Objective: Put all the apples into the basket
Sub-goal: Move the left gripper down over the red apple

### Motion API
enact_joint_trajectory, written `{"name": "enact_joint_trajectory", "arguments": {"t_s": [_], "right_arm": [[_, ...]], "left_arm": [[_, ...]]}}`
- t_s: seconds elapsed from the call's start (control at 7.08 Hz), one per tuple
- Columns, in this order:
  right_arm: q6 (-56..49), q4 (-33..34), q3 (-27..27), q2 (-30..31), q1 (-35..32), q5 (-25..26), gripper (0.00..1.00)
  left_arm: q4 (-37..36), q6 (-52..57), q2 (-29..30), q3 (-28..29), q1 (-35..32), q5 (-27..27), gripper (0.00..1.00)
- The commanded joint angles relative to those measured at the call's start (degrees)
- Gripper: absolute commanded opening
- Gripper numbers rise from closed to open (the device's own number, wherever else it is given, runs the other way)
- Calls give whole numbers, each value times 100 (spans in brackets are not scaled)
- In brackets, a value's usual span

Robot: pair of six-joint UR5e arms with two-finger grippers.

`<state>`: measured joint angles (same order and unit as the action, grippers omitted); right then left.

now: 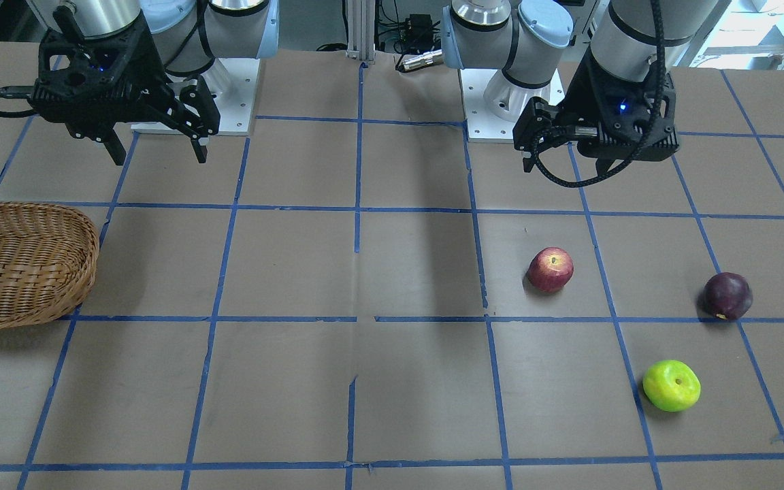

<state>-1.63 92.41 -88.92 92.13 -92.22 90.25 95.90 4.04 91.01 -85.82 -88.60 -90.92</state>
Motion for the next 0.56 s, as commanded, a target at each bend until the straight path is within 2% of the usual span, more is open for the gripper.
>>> {"name": "enact_joint_trajectory", "arguments": {"t_s": [0.0,0.42], "right_arm": [[22,58,-37,-2,-16,-8,100],[22,67,-55,7,-16,-8,100]], "left_arm": [[16,26,4,-31,123,144,100],[43,88,-13,-40,133,136,100]]}}
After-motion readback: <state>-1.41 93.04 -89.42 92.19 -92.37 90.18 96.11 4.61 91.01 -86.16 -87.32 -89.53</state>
